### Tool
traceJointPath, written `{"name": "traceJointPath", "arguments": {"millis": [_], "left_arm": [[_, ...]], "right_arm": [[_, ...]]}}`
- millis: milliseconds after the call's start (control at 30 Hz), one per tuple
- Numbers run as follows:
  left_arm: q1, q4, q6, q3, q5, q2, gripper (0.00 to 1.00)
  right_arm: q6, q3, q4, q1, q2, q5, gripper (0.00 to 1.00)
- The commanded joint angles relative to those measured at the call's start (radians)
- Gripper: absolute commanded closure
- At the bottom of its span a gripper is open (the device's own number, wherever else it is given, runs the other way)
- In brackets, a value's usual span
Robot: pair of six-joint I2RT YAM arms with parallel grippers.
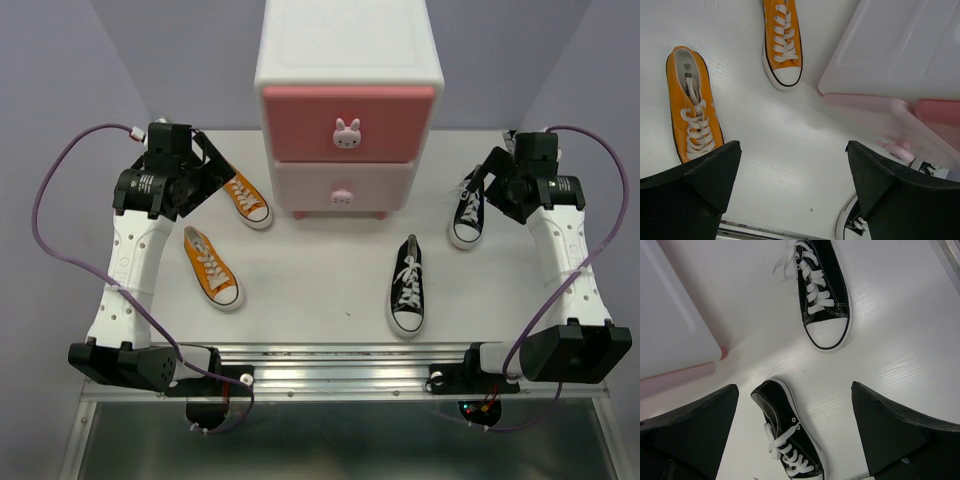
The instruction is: Place and organize the shoes in the shoe cabinet
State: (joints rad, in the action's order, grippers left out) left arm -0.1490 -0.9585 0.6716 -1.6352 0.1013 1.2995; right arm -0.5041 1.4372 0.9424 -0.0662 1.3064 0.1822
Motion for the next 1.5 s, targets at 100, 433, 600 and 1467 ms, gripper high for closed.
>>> {"name": "traceJointPath", "arguments": {"millis": [100,433,600,1467], "left_arm": [[0.005,0.049,0.0,-0.04,-0.006,-0.013,0.01],[0.005,0.054,-0.038,-0.083,-0.012,-0.008,0.01],[0.005,0.037,-0.063,-0.086,-0.014,0.003,0.01],[0.006,0.291,-0.031,-0.71,-0.328,0.307,0.01]], "right_arm": [[0.067,0.065,-0.068,-0.004,-0.065,-0.081,0.0],[0.182,0.109,-0.129,-0.004,-0.121,-0.318,0.0],[0.242,0.189,-0.079,0.006,-0.13,-0.407,0.0],[0.203,0.442,-0.042,0.586,0.08,-0.151,0.0]]}}
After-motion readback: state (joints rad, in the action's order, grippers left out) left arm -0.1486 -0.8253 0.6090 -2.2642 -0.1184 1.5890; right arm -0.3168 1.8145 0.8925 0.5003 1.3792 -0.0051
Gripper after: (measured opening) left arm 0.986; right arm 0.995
